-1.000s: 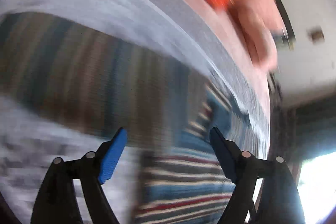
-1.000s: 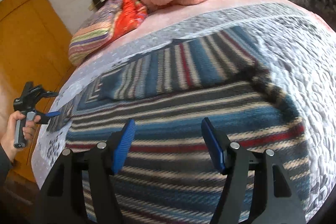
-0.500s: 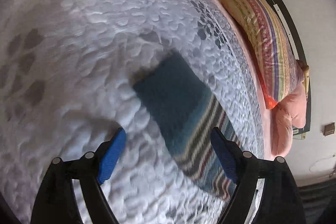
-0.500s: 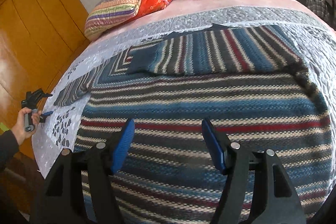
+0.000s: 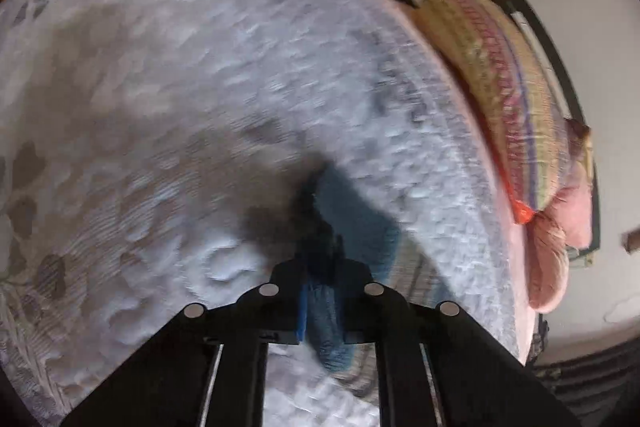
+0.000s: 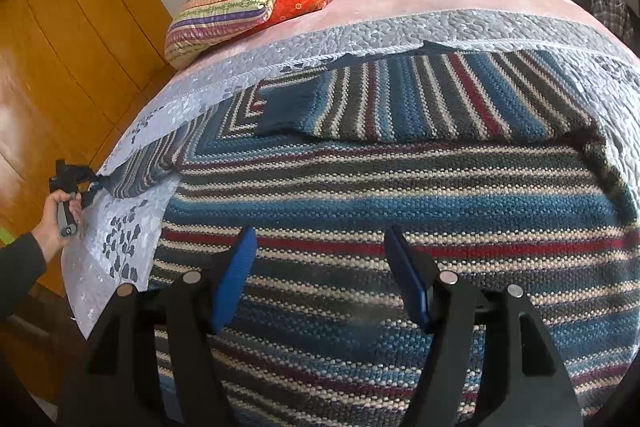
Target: Fold small clothes
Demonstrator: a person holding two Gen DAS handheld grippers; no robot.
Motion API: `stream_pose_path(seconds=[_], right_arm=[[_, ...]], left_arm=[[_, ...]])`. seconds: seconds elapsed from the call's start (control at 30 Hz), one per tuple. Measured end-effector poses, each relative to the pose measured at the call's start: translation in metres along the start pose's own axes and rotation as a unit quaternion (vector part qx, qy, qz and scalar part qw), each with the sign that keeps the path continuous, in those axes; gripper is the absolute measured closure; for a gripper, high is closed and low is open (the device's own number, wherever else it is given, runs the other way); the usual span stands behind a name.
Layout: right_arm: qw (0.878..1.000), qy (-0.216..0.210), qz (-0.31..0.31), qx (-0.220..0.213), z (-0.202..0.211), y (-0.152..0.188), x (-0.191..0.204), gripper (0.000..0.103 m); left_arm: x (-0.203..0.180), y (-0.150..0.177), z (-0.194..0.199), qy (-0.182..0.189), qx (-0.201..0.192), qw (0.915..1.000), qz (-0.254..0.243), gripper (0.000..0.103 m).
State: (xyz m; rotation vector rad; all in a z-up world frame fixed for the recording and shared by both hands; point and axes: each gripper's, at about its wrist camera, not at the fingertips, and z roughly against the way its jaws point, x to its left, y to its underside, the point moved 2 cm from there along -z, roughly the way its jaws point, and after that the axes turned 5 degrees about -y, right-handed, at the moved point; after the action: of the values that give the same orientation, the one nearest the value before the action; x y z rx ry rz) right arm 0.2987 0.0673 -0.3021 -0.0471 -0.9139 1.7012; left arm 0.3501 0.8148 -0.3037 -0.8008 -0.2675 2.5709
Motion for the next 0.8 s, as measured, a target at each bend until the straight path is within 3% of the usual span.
stream_pose_path(seconds=[0.1,0.23,0.4,0.5,0.67,0.8], right_arm=[[1.0,0.0,0.003,-0.004,0.009,-0.001,0.001,0.037],[1.0,-0.002,-0.002,-0.01,0.023,-0.003,-0.002,0.037],[1.0,-0.004,-0.014,-0.022,0.045,-0.004,-0.01,0.037],[0.999,-0.004,-0.019,-0.029,0.058,-0.003,-0.018,0.037],[0.999,-0.001,-0.027,-0.04,0.075,-0.002,-0.036,0.037],[0.998,0.002,-0.038,-0.042,0.083,0.001,-0.054,0.037]], left_arm=[[-0.04,0.0,0.027,0.041,-0.013,0.9985,-0.034,0.094],[-0.119,0.014,0.069,0.114,-0.027,0.9887,-0.093,0.094],[-0.23,0.058,0.108,0.191,-0.027,0.9652,-0.176,0.094],[-0.298,0.1,0.121,0.23,-0.02,0.9465,-0.225,0.094],[-0.368,0.165,0.107,0.251,0.007,0.928,-0.275,0.094],[-0.405,0.222,0.076,0.235,0.036,0.9167,-0.321,0.094]])
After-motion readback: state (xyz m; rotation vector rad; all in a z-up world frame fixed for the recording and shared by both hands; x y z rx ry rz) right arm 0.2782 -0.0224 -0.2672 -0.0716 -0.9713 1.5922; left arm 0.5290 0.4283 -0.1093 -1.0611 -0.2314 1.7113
